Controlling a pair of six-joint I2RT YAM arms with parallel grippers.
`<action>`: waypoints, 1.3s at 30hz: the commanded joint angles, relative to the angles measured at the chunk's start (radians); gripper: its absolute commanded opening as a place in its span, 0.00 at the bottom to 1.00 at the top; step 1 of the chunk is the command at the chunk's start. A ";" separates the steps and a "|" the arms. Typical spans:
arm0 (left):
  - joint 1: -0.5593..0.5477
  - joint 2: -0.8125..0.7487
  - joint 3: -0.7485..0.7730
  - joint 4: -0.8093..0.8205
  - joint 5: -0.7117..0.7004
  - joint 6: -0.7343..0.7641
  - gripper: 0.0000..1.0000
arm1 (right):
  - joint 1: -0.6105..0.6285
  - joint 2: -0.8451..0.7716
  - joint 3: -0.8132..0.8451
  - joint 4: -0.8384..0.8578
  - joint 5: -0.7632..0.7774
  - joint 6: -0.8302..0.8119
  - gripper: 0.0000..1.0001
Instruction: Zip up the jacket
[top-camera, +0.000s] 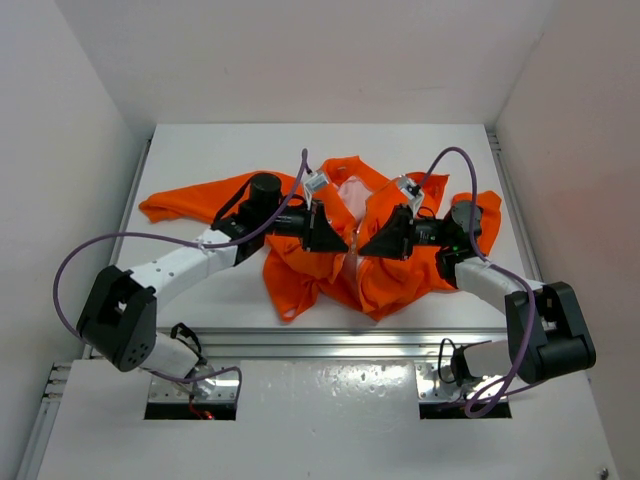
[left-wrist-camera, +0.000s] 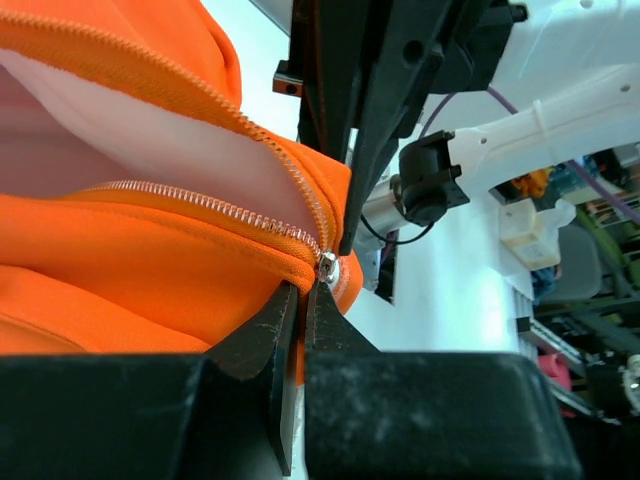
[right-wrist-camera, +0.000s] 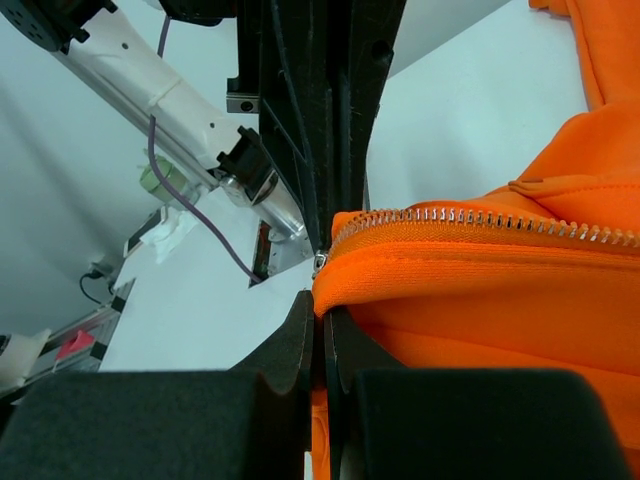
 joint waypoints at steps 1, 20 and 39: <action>-0.020 -0.056 -0.012 -0.016 0.015 0.091 0.00 | 0.003 -0.022 0.021 0.117 0.024 0.027 0.00; -0.083 -0.078 -0.032 -0.093 0.059 0.282 0.00 | 0.003 -0.022 0.024 0.140 0.045 0.081 0.00; -0.049 -0.047 -0.023 -0.073 0.050 0.197 0.00 | -0.093 -0.083 0.059 0.025 0.025 0.075 0.56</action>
